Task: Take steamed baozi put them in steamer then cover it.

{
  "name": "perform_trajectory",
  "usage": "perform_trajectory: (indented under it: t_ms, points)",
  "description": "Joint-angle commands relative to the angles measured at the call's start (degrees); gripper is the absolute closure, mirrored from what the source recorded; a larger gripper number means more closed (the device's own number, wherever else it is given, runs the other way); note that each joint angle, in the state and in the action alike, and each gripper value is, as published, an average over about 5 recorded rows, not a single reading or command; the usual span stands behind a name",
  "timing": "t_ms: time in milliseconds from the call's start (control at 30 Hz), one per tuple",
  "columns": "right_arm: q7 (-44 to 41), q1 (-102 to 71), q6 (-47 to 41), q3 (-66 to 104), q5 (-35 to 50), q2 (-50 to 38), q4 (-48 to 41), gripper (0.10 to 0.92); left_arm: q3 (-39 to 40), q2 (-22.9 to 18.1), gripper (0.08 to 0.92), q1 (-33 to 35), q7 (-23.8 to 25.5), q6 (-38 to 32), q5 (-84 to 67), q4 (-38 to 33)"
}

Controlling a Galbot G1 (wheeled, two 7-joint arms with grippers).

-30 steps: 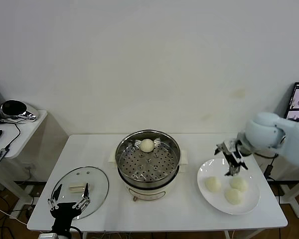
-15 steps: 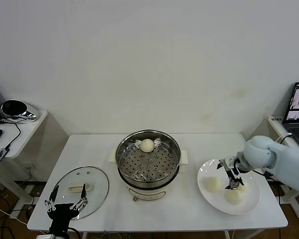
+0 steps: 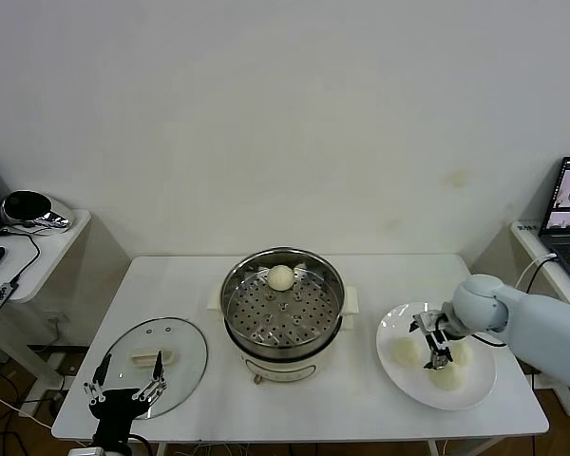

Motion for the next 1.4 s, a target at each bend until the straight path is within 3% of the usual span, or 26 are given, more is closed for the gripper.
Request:
perform_trajectory:
  t_ms: [33,533,733,1100,1400]
  points:
    - [0.19,-3.39,0.33,2.83,-1.08,2.93,-3.12,0.206,-0.05,0.0,0.177,0.03,0.0,0.02,-0.03,0.06]
    - [-1.39,-1.87,0.02,3.32,-0.78,2.08,-2.39,0.403,0.11,-0.35,0.177,0.22,-0.1,-0.11,0.03,-0.09]
    - [-3.28,4.47,-0.28,1.84,1.76,-1.51,0.58,0.428,0.15,-0.31,0.177,0.24,-0.13,-0.2,-0.03,-0.08]
    - [-4.35,36.43,-4.96,-14.24,18.44,-3.59,8.23,0.423,0.77,0.35,0.177,-0.48,-0.17,-0.07,-0.21,-0.08]
    - [1.59,53.79,-13.37,-24.76,36.21,14.17,10.62,0.416,1.39,0.78,0.177,-1.59,-0.21,0.02,-0.33,0.49]
